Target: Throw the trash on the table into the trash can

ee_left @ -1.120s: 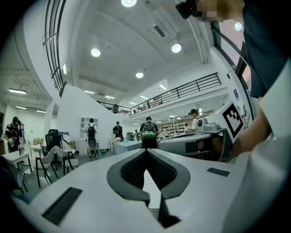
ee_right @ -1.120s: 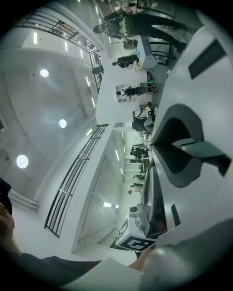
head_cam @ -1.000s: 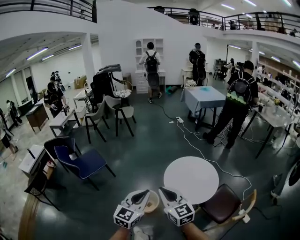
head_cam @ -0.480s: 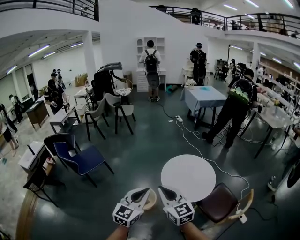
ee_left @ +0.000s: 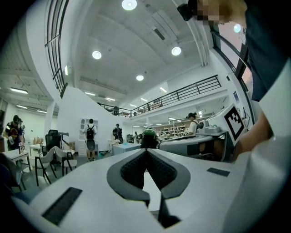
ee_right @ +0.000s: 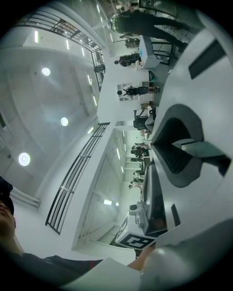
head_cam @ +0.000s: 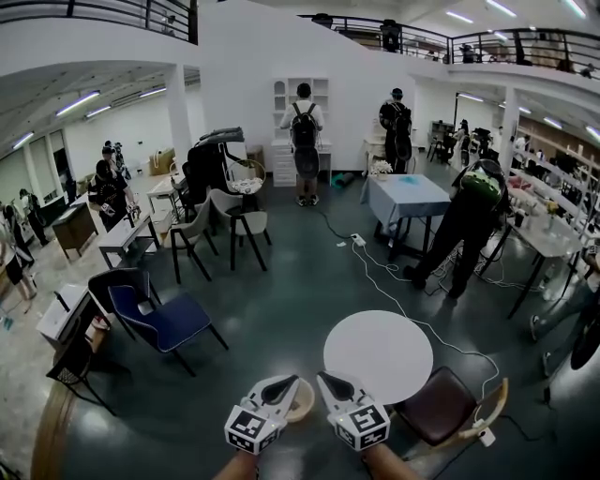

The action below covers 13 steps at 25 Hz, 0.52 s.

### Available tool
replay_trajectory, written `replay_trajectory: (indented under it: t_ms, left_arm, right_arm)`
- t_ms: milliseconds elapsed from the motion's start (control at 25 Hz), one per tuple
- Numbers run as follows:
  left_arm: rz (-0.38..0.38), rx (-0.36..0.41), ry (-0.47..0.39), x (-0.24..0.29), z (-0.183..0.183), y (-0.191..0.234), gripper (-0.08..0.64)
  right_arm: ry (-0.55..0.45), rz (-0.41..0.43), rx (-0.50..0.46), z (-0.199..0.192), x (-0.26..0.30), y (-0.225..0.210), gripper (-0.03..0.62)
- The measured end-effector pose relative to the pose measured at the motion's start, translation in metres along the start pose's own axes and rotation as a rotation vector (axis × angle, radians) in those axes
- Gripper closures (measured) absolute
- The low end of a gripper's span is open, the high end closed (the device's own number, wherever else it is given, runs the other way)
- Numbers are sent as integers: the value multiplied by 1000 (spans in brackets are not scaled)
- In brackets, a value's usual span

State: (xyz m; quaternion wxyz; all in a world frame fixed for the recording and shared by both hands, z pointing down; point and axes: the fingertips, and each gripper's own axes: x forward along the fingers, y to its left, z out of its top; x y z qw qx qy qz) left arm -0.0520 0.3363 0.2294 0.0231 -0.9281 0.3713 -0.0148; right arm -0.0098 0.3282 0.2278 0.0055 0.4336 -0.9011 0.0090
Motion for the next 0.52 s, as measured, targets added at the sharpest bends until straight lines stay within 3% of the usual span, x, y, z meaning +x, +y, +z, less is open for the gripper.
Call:
replay_trajectory:
  t_ms: [520]
  left_arm:
    - [-12, -5, 20, -14, -8, 9, 545]
  right_arm:
    - [13, -13, 13, -2, 6, 10, 575]
